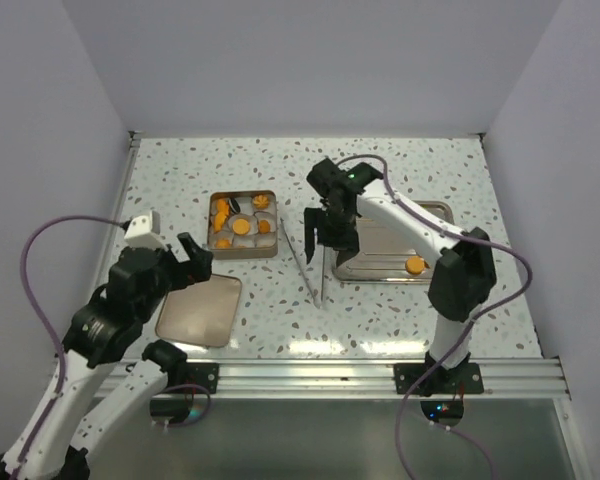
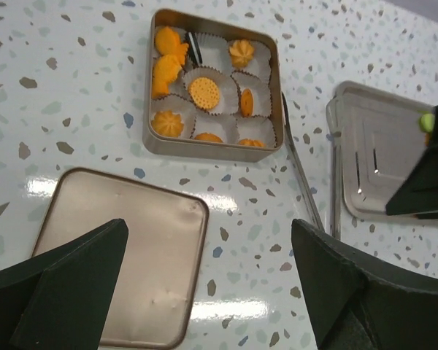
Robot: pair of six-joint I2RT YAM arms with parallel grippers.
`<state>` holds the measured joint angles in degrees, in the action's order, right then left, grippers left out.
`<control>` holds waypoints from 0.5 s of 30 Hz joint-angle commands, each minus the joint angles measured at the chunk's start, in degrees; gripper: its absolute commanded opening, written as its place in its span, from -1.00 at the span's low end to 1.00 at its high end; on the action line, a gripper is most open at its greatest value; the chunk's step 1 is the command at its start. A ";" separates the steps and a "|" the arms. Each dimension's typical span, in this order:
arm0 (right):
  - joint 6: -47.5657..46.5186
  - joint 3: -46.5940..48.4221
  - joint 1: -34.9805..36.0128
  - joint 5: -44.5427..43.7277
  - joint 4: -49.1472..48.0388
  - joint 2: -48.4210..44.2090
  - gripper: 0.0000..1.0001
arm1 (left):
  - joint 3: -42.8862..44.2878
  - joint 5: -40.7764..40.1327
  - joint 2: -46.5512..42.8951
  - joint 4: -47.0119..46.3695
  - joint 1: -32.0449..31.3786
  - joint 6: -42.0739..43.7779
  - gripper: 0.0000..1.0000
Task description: Pack the cookies
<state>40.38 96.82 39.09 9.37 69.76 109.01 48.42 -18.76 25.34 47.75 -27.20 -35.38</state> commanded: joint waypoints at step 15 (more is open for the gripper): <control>1.10 -22.27 -0.07 -2.78 -4.54 -32.10 0.97 | -16.42 21.22 21.59 -1.68 -1.45 -5.67 0.82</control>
<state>40.21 76.62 39.03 5.56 68.62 79.59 34.39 -2.00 47.75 48.88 -28.18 -38.54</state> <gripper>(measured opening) 0.985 0.932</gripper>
